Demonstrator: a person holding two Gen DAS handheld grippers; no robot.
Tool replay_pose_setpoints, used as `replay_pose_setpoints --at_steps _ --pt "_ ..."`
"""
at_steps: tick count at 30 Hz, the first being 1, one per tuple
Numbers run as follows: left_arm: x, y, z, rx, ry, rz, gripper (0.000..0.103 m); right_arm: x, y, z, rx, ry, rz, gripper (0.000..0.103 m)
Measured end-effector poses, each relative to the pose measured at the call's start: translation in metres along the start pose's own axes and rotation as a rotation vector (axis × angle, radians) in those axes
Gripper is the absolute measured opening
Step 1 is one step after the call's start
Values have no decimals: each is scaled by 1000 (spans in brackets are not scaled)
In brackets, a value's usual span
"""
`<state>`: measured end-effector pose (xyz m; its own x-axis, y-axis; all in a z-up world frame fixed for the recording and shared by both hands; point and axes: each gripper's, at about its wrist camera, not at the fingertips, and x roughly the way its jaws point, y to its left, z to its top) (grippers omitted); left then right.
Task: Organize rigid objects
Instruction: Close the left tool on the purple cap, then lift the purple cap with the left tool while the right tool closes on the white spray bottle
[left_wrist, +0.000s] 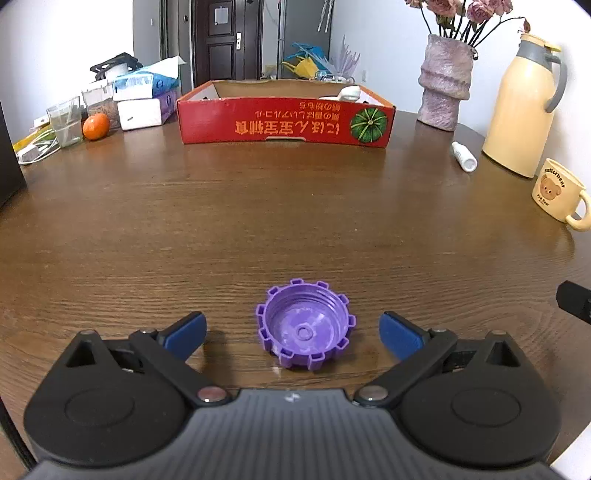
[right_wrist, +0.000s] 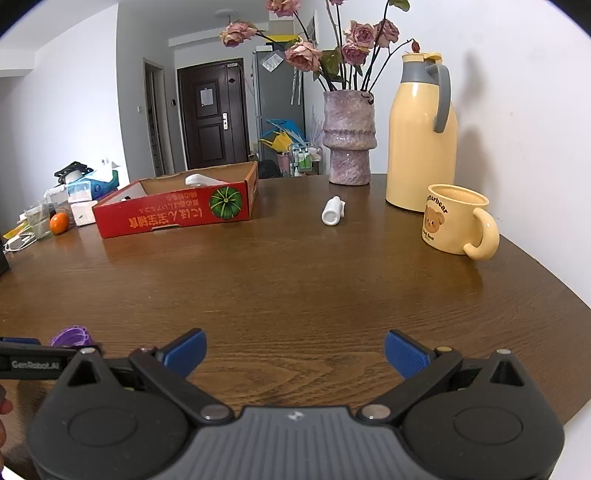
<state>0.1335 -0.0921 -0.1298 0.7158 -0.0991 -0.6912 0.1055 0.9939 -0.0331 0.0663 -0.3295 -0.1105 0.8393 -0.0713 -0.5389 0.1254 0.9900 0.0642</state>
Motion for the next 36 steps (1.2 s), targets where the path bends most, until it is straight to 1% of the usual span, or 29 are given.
replay_pose_setpoints --at_steps 2,5,12,15,17,19,26,32,36 --pt "3 0 -1 -3 10 -3 98 1 -1 0 0 2 0 103" --pt "4 0 -2 -2 0 7 97 1 -1 0 0 4 0 103" --pt "6 -3 0 6 -8 24 91 4 0 -3 4 11 -4 103" --pt "6 -3 1 14 -18 34 79 4 -1 -2 6 12 -4 103" --pt "5 -3 2 15 -25 33 64 4 -1 -2 5 12 -4 103" --pt "3 -2 2 14 -32 32 56 4 0 -2 6 12 -5 103" --pt "1 -1 2 13 -42 9 55 5 -1 -1 2 13 -5 103" --pt "-4 4 8 -1 -57 -3 55 5 -1 -1 1 13 -6 103" --pt "-11 8 17 -6 -87 -9 55 7 -1 1 1 14 -8 103"
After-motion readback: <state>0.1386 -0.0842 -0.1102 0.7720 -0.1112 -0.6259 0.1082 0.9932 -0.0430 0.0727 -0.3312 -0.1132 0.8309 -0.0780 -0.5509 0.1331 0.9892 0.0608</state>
